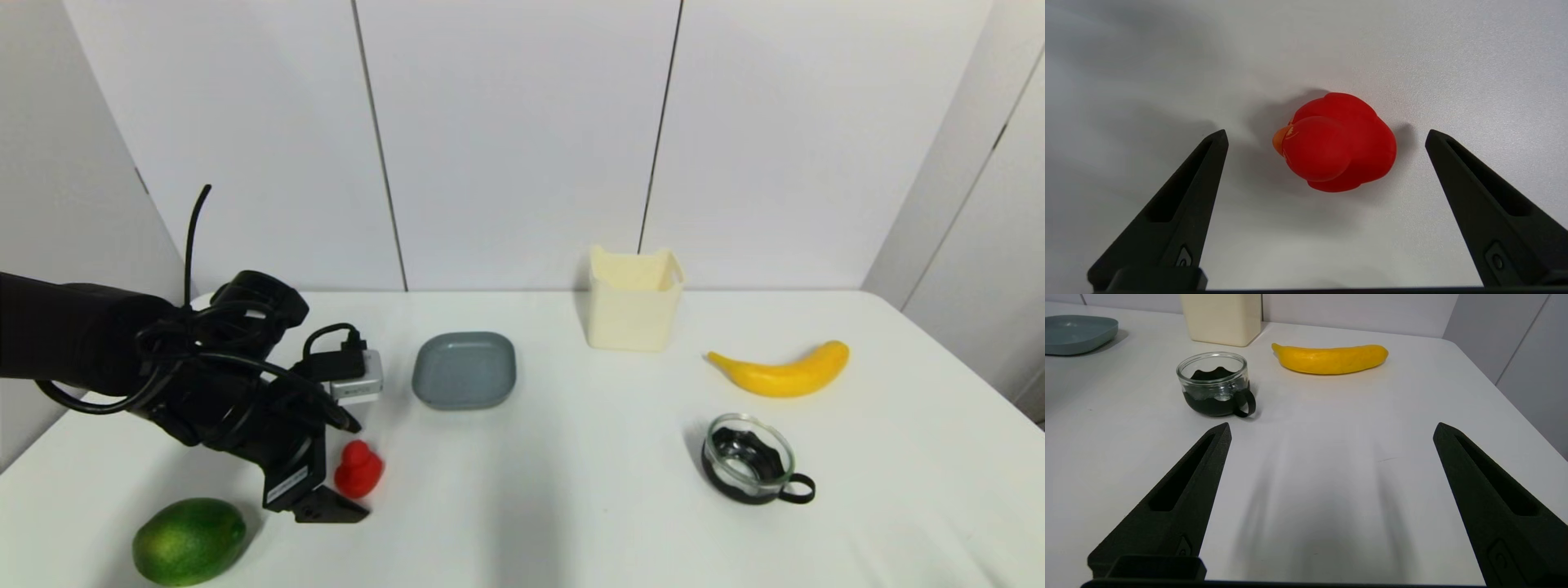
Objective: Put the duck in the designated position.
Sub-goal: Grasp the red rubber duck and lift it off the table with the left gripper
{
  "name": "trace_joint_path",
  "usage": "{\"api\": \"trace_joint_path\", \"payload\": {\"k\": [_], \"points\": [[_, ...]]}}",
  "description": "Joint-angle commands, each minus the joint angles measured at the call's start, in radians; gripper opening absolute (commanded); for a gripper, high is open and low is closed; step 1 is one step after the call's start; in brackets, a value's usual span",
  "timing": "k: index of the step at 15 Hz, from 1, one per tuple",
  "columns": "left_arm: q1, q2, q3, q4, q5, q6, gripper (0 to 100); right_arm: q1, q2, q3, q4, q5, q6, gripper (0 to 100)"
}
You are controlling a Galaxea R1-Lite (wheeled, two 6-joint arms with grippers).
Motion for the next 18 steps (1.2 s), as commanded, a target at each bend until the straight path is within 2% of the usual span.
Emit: {"api": "trace_joint_path", "payload": {"k": [1, 6, 7, 18], "points": [[0.001, 0.028, -0.015, -0.031, -0.002, 0.005, 100, 0.000, 0.002, 0.009, 0.000, 0.001, -0.001, 100], [0.001, 0.045, -0.013, -0.029, -0.003, 0.004, 100, 0.000, 0.002, 0.009, 0.000, 0.001, -0.001, 100], [0.001, 0.045, -0.013, -0.025, -0.003, 0.005, 0, 0.000, 0.002, 0.009, 0.000, 0.001, -0.001, 100], [0.001, -0.004, -0.078, -0.006, -0.005, 0.004, 0, 0.000, 0.002, 0.009, 0.000, 0.001, -0.001, 100]]}}
